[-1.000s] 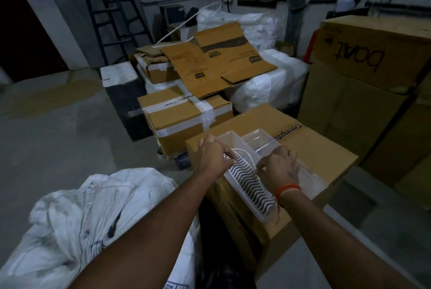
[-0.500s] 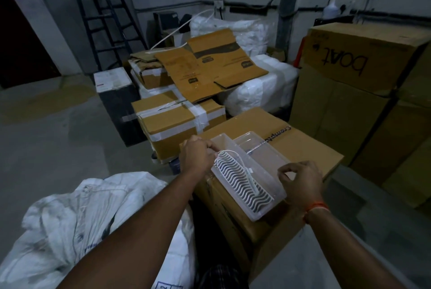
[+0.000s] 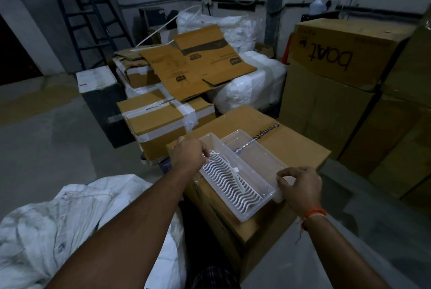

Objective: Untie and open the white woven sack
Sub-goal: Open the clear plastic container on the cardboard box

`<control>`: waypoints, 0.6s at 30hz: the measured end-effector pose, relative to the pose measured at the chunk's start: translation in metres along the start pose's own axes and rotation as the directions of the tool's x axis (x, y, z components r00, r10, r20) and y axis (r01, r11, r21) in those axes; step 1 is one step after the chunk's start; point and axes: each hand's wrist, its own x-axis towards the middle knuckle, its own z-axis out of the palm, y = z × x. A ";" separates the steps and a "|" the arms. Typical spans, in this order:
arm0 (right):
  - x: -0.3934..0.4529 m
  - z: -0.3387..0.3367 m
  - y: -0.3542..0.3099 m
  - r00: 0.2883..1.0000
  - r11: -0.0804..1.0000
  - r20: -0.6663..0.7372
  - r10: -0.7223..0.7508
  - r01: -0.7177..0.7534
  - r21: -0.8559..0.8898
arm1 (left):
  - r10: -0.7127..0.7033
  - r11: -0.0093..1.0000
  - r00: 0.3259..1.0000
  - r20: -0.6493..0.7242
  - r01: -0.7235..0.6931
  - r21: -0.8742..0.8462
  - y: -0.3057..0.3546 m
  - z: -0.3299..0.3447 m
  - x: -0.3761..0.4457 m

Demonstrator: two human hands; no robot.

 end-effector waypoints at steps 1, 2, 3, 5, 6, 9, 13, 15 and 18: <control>0.001 0.001 0.002 1.000 1.000 -0.009 0.021 -0.021 0.009 | 0.005 1.000 1.000 -0.011 -0.005 0.001 0.001 0.001 0.001; 0.001 0.002 0.005 0.999 0.999 -0.023 0.042 -0.042 0.021 | 0.013 1.000 1.000 -0.024 -0.013 -0.006 0.002 0.003 0.002; 0.002 0.002 0.007 0.997 0.997 -0.037 0.067 -0.066 0.037 | 0.023 1.000 0.999 -0.037 -0.024 -0.017 0.003 0.004 0.003; 0.004 0.004 0.010 0.989 0.986 -0.049 0.141 -0.136 0.094 | 0.055 0.997 0.996 -0.065 -0.058 -0.042 0.005 0.006 0.002; 0.005 0.004 0.012 0.982 0.976 -0.047 0.183 -0.176 0.127 | 0.075 0.995 0.994 -0.079 -0.080 -0.054 0.006 0.007 0.001; 0.004 0.008 0.018 0.949 0.938 -0.062 0.308 -0.292 0.188 | 0.128 0.986 0.987 -0.096 -0.137 -0.098 0.007 0.006 -0.003; 0.001 0.016 0.026 0.949 0.924 0.003 0.316 -0.309 0.224 | 0.198 0.970 0.978 -0.070 -0.206 -0.132 0.011 -0.001 -0.008; 0.000 0.015 0.026 0.942 0.904 0.008 0.336 -0.325 0.278 | 0.207 0.964 0.976 -0.074 -0.216 -0.157 0.013 -0.004 -0.010; 0.001 0.011 0.025 0.909 0.826 -0.035 0.416 -0.362 0.431 | 0.205 0.946 0.975 -0.086 -0.220 -0.237 0.014 -0.007 -0.012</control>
